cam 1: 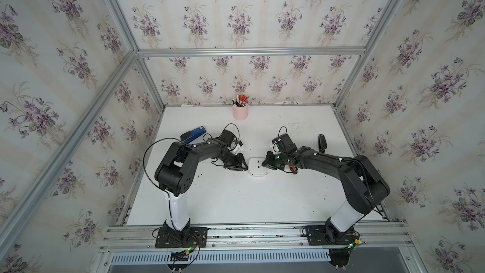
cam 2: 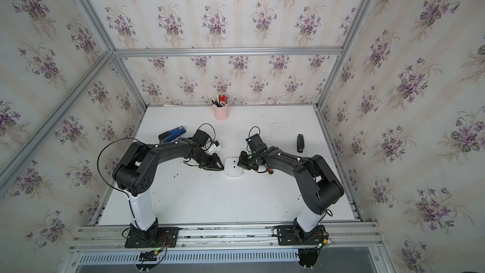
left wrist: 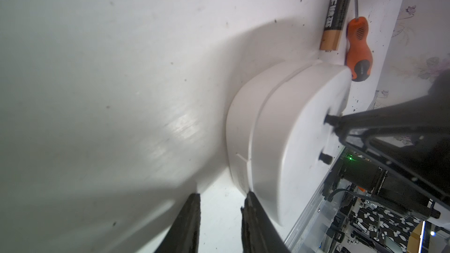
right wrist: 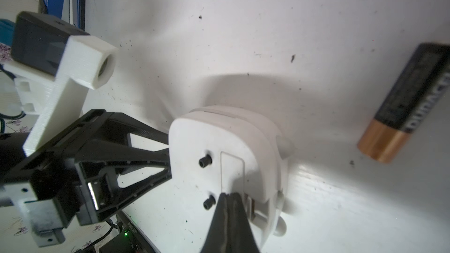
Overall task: Remove the battery from the alarm
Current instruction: Install the cover on the alarm.
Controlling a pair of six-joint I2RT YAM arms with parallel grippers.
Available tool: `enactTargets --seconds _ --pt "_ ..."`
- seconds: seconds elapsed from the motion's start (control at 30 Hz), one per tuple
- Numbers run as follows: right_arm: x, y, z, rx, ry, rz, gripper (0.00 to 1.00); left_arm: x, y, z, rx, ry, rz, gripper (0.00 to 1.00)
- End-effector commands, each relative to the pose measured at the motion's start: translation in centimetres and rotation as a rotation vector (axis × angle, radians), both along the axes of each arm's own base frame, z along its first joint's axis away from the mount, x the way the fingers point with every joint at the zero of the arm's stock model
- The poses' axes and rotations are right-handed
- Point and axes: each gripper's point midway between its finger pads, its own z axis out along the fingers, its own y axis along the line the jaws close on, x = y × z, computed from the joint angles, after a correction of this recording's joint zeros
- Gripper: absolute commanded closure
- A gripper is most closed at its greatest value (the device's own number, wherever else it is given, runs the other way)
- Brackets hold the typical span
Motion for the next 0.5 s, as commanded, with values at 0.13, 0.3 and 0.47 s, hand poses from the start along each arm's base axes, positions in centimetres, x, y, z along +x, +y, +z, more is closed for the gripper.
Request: enactTargets --seconds 0.13,0.3,0.47 --pt "1.1 0.4 2.5 0.016 -0.056 -0.002 0.9 -0.3 1.7 -1.3 0.114 -0.004 0.012 0.62" --pt "1.2 -0.2 3.2 -0.014 -0.058 -0.004 0.85 -0.3 1.9 -1.1 0.121 -0.008 0.023 0.61" --pt "0.2 -1.8 2.3 -0.152 0.005 0.035 0.73 0.1 2.5 -0.3 0.14 -0.03 0.053 0.52"
